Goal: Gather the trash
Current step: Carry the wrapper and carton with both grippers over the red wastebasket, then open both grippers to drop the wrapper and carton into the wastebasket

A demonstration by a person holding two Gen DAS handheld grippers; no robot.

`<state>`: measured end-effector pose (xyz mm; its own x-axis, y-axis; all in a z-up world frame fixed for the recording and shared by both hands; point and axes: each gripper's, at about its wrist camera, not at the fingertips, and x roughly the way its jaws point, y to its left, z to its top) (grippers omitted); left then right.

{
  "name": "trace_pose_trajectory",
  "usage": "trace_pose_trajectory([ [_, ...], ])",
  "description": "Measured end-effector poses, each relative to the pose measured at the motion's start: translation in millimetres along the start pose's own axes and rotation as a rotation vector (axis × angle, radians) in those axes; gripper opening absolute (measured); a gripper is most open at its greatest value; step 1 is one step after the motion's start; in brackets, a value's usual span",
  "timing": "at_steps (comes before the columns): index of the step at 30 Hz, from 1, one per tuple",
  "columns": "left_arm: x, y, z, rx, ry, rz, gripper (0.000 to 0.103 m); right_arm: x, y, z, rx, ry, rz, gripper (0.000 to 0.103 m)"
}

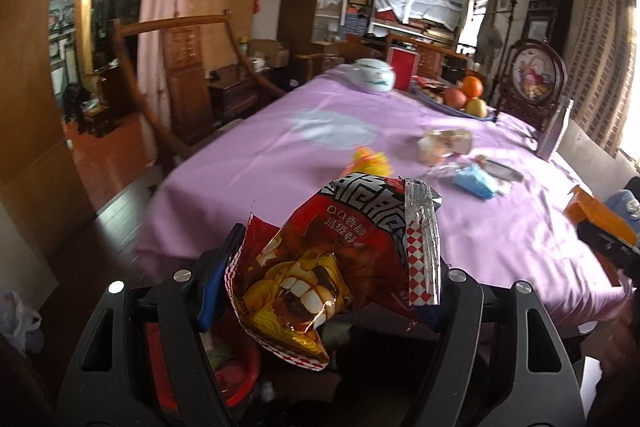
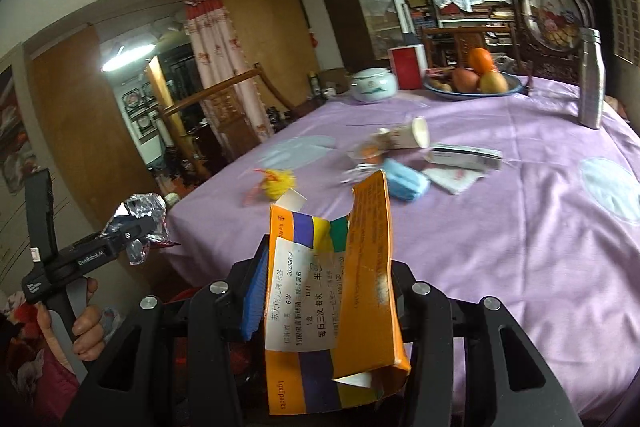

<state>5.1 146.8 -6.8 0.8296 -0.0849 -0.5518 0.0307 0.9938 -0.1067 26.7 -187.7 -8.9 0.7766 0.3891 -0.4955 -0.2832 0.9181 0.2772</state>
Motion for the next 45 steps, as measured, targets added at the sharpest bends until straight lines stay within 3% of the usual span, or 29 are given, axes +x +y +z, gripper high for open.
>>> trace_pose_trajectory([
  [9,9.0,94.1,-56.3,-0.103,0.117,0.124,0.073,24.2,57.7,-10.8,-0.084,0.073,0.063,0.046],
  [12,24.3,121.4,-81.1,-0.143,0.188,0.169,0.09,38.5,78.3,-15.5,-0.117,0.112,0.081,0.046],
  [17,41.0,153.0,-110.5,-0.193,0.268,0.234,0.094,67.3,111.6,-26.4,-0.166,0.185,0.111,0.046],
  [35,19.1,242.4,-142.3,-0.377,0.26,0.41,0.096,169.3,230.2,-70.0,-0.329,0.427,0.28,0.047],
  [37,17.3,250.1,-143.7,-0.393,0.263,0.42,0.096,183.2,246.8,-70.6,-0.341,0.432,0.301,0.055],
  [39,15.3,256.1,-145.0,-0.407,0.264,0.425,0.096,195.8,260.4,-69.6,-0.35,0.416,0.299,0.073],
  [45,7.9,260.9,-141.1,-0.411,0.241,0.42,0.096,201.6,266.9,-66.7,-0.351,0.384,0.281,0.073],
])
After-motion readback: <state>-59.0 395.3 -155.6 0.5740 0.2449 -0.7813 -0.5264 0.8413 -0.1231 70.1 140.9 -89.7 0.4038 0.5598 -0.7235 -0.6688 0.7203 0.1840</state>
